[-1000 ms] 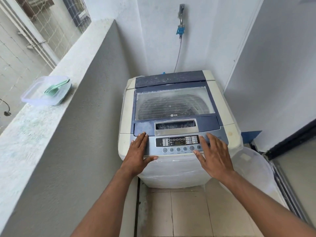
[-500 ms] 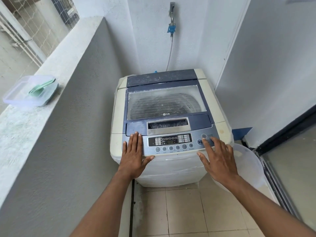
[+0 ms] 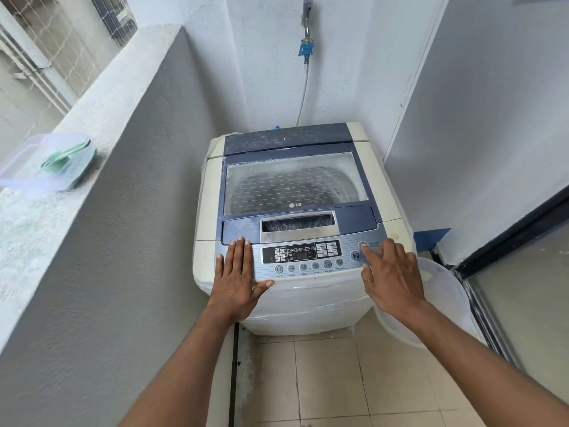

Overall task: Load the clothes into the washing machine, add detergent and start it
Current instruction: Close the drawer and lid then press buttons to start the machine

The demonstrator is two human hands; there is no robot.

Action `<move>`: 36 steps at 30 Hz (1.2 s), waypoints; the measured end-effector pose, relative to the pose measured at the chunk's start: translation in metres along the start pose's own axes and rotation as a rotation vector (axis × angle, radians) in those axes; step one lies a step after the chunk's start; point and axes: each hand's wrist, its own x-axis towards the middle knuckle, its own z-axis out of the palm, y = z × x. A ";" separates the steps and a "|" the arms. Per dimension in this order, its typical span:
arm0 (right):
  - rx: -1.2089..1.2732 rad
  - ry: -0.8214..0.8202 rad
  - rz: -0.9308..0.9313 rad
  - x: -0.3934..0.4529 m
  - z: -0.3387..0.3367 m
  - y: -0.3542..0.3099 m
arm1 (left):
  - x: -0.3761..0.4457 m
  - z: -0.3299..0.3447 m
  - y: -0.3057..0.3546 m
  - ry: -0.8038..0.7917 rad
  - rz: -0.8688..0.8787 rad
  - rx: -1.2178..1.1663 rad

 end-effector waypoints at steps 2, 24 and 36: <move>0.011 -0.078 -0.009 0.004 -0.008 0.001 | 0.000 0.001 0.000 0.014 0.004 -0.017; 0.188 -0.240 0.134 0.019 -0.011 0.003 | 0.002 -0.002 0.005 -0.016 -0.018 -0.012; 0.172 -0.166 0.179 0.004 -0.004 -0.009 | 0.001 -0.003 0.004 -0.013 -0.013 -0.004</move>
